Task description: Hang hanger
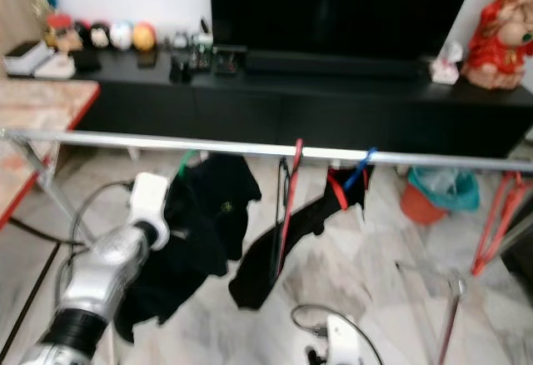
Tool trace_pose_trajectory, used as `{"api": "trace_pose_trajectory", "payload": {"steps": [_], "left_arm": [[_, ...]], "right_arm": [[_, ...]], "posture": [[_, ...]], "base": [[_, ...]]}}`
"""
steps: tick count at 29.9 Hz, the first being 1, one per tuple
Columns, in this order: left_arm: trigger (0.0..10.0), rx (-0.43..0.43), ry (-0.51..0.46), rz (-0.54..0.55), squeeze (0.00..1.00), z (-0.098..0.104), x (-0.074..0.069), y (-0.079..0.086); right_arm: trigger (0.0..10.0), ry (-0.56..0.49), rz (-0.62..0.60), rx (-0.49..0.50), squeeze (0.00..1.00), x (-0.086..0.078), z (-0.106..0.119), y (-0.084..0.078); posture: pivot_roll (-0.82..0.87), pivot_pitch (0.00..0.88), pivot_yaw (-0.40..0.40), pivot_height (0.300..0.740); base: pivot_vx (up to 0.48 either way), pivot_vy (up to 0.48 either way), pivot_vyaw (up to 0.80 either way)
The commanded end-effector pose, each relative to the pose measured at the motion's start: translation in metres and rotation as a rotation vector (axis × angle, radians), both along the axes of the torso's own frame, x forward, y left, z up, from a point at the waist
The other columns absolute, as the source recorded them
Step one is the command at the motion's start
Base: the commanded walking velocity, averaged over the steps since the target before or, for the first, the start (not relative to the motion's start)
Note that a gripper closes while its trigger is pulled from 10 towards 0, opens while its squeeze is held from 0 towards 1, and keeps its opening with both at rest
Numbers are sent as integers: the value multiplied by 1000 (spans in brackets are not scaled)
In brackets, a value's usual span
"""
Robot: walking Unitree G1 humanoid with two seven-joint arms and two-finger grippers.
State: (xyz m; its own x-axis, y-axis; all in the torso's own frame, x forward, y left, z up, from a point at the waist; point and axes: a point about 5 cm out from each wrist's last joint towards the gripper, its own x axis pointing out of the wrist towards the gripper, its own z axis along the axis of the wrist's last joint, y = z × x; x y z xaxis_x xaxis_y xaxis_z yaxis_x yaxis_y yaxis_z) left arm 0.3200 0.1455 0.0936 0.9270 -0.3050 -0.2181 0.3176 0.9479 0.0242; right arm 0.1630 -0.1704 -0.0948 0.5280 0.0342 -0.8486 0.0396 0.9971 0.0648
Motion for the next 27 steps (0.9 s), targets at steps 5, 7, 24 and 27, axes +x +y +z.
{"api": "trace_pose_trajectory", "payload": {"steps": [5, 7, 24, 27], "left_arm": [[10000, -32, -5, -92, 0, 7, 1, -16], [10000, -35, -5, -92, 0, 7, 2, -17], [10000, -61, -20, -127, 0, 21, 28, -24], [10000, -33, -10, -167, 0, 24, 34, -27]], "right_arm": [[10000, 7, -9, -24, 0, -3, 0, -10], [10000, 6, -10, -24, 0, -3, 0, -10], [10000, 5, -20, -24, 0, -3, 0, -8], [10000, 5, -22, -23, 0, -3, -1, -8]], "posture": [[30, 0, -34, 728], [30, 0, -34, 728], [19, 0, -17, 728], [19, 0, -15, 728]], "base": [[0, 0, 0], [0, 0, 0], [0, 0, 0], [0, 0, 0]]}}
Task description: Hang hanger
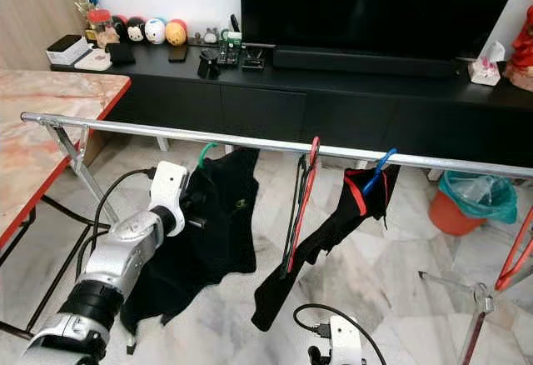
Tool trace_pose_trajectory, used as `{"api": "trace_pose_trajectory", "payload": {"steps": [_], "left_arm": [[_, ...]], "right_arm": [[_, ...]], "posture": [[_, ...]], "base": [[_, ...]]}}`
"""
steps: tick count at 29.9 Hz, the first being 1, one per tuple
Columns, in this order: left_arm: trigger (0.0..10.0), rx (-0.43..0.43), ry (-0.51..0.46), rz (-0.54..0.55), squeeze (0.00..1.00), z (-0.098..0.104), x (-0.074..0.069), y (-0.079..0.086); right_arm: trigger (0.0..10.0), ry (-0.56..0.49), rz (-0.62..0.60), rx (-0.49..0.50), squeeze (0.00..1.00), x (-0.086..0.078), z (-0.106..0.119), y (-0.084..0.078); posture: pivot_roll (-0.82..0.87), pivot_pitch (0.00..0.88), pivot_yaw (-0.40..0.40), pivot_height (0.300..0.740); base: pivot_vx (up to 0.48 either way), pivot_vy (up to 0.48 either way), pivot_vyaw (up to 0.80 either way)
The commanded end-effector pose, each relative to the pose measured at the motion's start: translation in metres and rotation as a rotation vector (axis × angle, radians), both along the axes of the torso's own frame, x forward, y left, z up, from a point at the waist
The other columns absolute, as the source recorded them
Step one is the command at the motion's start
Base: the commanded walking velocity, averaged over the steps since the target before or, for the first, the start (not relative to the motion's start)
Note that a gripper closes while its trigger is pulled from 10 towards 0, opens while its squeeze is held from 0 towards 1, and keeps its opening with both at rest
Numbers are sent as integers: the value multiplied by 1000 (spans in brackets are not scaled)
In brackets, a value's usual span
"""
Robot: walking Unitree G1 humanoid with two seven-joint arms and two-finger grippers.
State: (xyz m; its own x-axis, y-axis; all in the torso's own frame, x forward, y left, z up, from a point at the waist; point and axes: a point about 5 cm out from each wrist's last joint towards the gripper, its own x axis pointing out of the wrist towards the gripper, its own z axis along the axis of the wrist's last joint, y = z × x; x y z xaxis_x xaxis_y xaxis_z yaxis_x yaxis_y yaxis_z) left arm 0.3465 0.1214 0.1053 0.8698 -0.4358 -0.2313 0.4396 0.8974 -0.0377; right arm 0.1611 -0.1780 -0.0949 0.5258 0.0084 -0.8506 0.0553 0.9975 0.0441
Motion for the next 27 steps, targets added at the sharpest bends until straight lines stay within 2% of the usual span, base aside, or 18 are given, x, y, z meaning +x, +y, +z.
{"api": "trace_pose_trajectory", "payload": {"steps": [1, 10, 15, 19, 27], "left_arm": [[10000, 27, -43, -47, 0, 12, 10, -4], [10000, 32, -36, -24, 0, 16, 24, 0], [10000, 7, -25, 70, 0, 18, 30, 8], [10000, -7, -1, 122, 0, 11, 30, 16], [10000, -15, 19, 114, 0, 7, 31, 13]], "right_arm": [[10000, 2, -7, -2, 0, -1, 0, -1], [10000, 2, -12, -1, 0, -1, -1, -1], [10000, 3, -19, 0, 0, -2, -1, 0], [10000, 4, -25, 3, 0, -4, -2, 1], [10000, 3, -39, 5, 0, -4, -2, 2]], "posture": [[19, 0, -15, 728], [11, 0, -8, 728], [5, 0, 3, 728], [-1, 0, 18, 728], [-6, 0, 34, 728]], "base": [[0, 0, 0], [0, 0, 0], [0, 0, 0], [0, 0, 0], [0, 0, 0]]}}
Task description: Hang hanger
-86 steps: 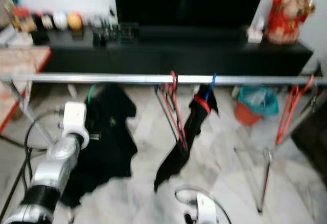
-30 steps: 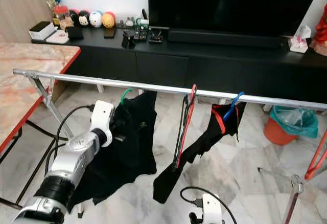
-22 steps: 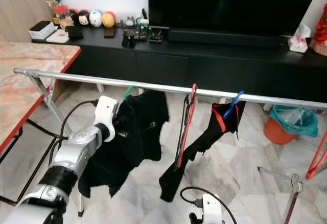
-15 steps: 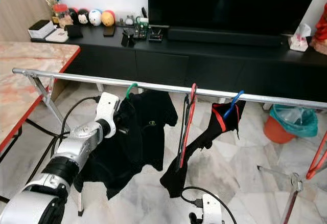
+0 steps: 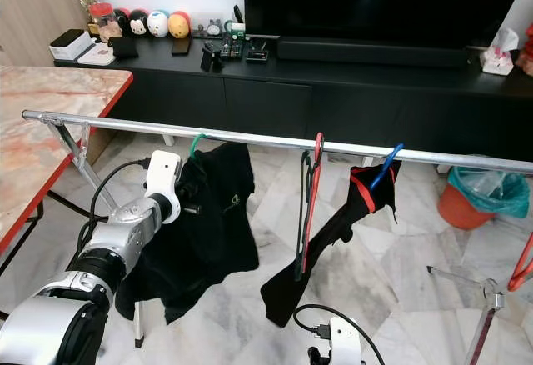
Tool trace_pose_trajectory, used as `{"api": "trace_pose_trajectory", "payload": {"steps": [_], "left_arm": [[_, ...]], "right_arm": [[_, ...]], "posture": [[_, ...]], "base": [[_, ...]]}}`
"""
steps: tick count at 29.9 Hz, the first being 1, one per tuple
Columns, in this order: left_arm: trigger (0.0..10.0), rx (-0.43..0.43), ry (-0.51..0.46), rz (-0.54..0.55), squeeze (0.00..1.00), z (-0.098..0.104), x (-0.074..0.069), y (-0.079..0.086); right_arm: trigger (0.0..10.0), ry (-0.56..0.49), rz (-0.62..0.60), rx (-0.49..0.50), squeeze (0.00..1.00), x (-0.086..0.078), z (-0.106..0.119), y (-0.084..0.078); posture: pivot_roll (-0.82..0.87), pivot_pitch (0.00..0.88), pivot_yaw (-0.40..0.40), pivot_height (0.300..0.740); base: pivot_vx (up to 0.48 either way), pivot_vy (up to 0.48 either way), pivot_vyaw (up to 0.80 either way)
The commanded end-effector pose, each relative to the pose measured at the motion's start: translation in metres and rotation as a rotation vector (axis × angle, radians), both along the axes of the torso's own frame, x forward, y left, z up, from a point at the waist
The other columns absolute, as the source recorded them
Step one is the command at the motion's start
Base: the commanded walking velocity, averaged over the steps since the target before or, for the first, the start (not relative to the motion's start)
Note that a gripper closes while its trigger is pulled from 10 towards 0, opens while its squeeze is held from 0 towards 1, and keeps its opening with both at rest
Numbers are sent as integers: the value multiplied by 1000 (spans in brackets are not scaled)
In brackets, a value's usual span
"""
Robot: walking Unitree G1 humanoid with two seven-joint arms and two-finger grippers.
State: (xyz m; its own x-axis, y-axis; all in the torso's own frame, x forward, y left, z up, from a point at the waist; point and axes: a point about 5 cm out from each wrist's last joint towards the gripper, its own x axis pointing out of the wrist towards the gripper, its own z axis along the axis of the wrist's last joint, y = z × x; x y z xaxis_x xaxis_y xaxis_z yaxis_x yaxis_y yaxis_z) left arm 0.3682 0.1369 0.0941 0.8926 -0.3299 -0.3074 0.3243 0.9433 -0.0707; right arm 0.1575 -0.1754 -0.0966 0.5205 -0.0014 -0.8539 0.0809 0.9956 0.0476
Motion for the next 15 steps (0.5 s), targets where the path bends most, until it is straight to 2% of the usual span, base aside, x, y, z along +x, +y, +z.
{"api": "trace_pose_trajectory", "payload": {"steps": [1, 3, 8, 11, 15], "left_arm": [[10000, -17, -62, -16, 0, 18, 9, -4], [10000, -22, -47, -45, 0, 18, 10, -7], [10000, 47, -12, -96, 0, 17, 11, 0], [10000, 112, 53, -114, 0, 5, 5, 7], [10000, 114, 83, -108, 0, -8, -3, 11]], "right_arm": [[10000, -4, -15, 2, 0, -1, 0, 0], [10000, -5, -17, 4, 0, -1, 0, 1], [10000, -7, -31, 12, 0, -1, -1, 3], [10000, -6, -34, 15, 0, -2, -1, 4], [10000, -4, -30, 17, 0, -2, -1, 4]], "posture": [[-7, 0, 39, 728], [-9, 0, 44, 728], [-16, 0, 61, 728], [-10, 0, 63, 728], [-4, 0, 59, 728]], "base": [[0, 0, 0], [0, 0, 0], [0, 0, 0], [0, 0, 0], [0, 0, 0]]}}
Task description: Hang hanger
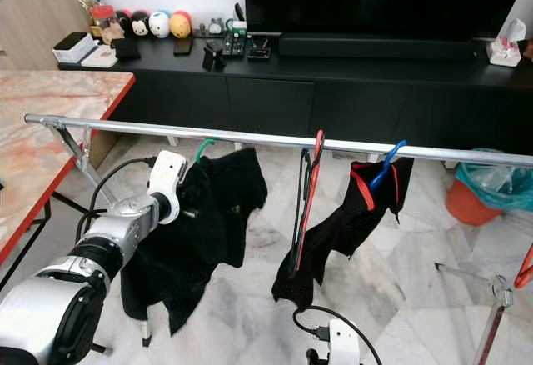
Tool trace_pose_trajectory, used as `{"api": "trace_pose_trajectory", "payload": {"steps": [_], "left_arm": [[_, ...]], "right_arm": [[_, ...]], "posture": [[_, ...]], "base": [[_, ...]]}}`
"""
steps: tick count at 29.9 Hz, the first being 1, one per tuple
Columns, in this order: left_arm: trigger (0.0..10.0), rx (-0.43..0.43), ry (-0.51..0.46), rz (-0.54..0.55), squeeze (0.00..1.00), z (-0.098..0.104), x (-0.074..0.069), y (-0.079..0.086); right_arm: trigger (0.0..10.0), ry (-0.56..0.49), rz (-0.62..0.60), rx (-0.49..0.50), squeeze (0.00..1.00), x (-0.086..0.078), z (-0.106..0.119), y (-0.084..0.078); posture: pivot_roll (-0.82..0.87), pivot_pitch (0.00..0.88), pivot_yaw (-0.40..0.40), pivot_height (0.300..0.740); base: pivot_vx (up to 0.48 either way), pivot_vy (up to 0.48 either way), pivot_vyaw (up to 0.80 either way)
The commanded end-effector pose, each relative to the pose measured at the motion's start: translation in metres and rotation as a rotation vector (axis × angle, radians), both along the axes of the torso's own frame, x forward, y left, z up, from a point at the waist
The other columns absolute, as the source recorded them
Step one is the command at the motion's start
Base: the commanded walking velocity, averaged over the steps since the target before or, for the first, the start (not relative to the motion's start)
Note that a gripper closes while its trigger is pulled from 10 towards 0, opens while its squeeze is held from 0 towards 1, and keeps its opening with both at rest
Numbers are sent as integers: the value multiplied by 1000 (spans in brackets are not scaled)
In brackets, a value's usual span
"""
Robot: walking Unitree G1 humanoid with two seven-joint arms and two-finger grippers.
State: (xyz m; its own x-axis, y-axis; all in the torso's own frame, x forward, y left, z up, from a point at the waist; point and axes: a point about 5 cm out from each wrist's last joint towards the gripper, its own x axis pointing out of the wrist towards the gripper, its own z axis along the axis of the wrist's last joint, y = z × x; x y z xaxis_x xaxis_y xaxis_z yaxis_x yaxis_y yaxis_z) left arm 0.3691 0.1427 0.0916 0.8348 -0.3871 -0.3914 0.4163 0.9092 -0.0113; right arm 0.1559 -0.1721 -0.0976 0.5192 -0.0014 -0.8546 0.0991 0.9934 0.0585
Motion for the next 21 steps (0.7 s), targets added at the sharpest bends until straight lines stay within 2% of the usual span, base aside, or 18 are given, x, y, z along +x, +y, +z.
{"api": "trace_pose_trajectory", "payload": {"steps": [1, 7, 10, 11, 12, 15, 16, 20, 21], "left_arm": [[10000, 26, 26, -6, 0, -8, -5, 6], [10000, 18, 12, 27, 0, -17, -12, 14], [10000, 13, -32, 61, 0, -17, -13, 19], [10000, -49, -90, 122, 0, -13, -13, 26], [10000, -71, -149, 164, 0, -11, -16, 33], [10000, -43, -189, 182, 0, -14, -22, 38], [10000, -47, -221, 229, 0, -20, -31, 44], [10000, -26, -274, 313, 0, -31, -51, 56], [10000, -35, -294, 381, 0, -36, -63, 64]], "right_arm": [[10000, -5, -12, 6, 0, 0, 0, 1], [10000, -6, -8, 4, 0, 0, 0, 0], [10000, -6, -5, 2, 0, 0, 0, -1], [10000, -7, -4, 0, 0, 0, 0, -1], [10000, -10, -3, -3, 0, 0, 0, -2], [10000, -17, -13, -3, 0, 1, 1, -2], [10000, -34, -34, 0, 0, 2, 2, -3], [10000, -63, -57, -9, 0, 4, 3, -5], [10000, -70, -63, -20, 0, 4, 4, -6]], "posture": [[-4, 0, 59, 728], [-2, 0, 49, 728], [0, 0, 46, 728], [1, 0, 43, 728], [2, 0, 37, 728], [8, 0, 32, 728], [13, 0, 26, 728], [19, 0, 12, 728], [20, 0, 6, 728]], "base": [[0, 0, 0], [0, 0, 0], [0, 0, 0], [0, 0, 0], [0, 0, 0], [0, 0, 0], [0, 0, 0], [0, 0, 0], [0, 0, 0]]}}
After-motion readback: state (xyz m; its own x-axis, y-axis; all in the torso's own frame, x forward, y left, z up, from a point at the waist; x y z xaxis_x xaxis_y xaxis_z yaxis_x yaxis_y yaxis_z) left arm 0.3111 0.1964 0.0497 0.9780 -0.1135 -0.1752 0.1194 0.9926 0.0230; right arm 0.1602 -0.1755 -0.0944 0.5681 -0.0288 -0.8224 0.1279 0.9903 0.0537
